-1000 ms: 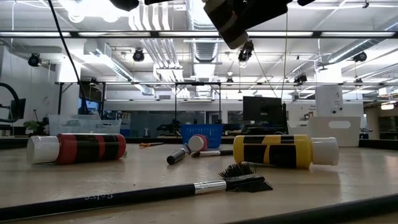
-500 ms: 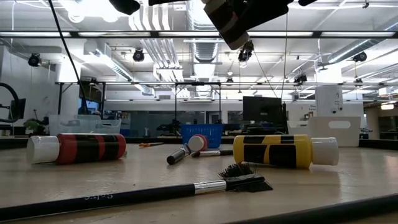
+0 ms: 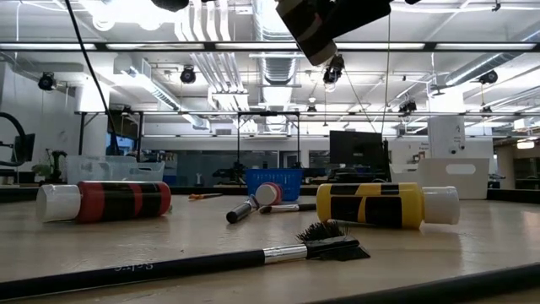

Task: Pick & Place Paint Supplies
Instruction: Put the gray paint bottle into the blue bin

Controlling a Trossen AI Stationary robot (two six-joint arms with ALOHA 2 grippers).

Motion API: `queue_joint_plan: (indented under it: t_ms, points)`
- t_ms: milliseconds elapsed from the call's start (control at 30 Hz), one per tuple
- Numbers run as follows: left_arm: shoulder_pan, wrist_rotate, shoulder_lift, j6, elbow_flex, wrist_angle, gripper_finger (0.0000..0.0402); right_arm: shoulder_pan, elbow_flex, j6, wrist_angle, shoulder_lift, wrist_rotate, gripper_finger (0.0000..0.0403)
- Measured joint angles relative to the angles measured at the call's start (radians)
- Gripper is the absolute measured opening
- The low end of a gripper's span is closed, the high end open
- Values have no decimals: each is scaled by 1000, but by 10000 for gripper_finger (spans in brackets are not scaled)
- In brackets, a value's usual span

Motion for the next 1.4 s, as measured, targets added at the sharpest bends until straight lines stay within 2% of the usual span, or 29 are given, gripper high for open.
queue_joint_plan:
  t_ms: [567,667,867,1000,1233,1400]
  points:
    - [0,9,-4,-31,2,-8,121,-2,11,33,-2,0,-26,160]
    - [1,10,-4,-34,3,-13,121,-2,13,45,4,0,-25,180]
    - [2,8,-3,-42,3,-43,121,-3,26,65,-10,-1,-14,259]
    - [2,-59,-16,-76,2,-117,121,11,47,85,-76,-5,-11,298]
    - [49,-183,-91,-284,2,-298,121,54,39,243,-172,-33,-10,319]
    - [209,-168,-134,-427,5,-374,121,108,3,326,-174,-37,19,320]
